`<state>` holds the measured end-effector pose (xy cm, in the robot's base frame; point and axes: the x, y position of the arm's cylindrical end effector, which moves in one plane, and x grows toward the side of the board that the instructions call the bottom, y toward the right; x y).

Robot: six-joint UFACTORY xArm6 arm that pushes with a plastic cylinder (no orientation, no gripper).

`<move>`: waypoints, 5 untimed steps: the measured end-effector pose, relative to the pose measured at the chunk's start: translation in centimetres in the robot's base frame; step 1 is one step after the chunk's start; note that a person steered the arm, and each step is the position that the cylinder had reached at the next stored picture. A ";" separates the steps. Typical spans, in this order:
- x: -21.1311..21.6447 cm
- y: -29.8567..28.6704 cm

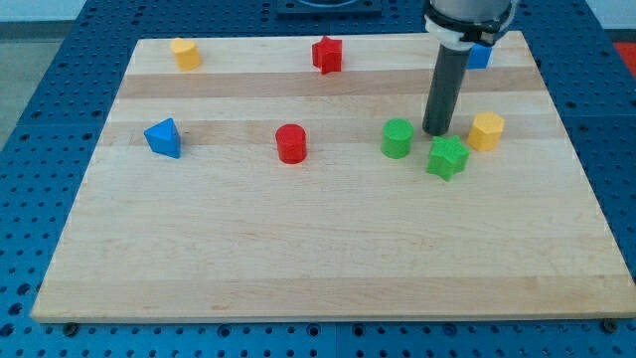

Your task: Slide the yellow hexagon right a bit

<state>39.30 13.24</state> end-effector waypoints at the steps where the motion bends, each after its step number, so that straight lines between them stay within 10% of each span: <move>1: 0.8 0.0; 5: 0.8 2.3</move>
<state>40.13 15.56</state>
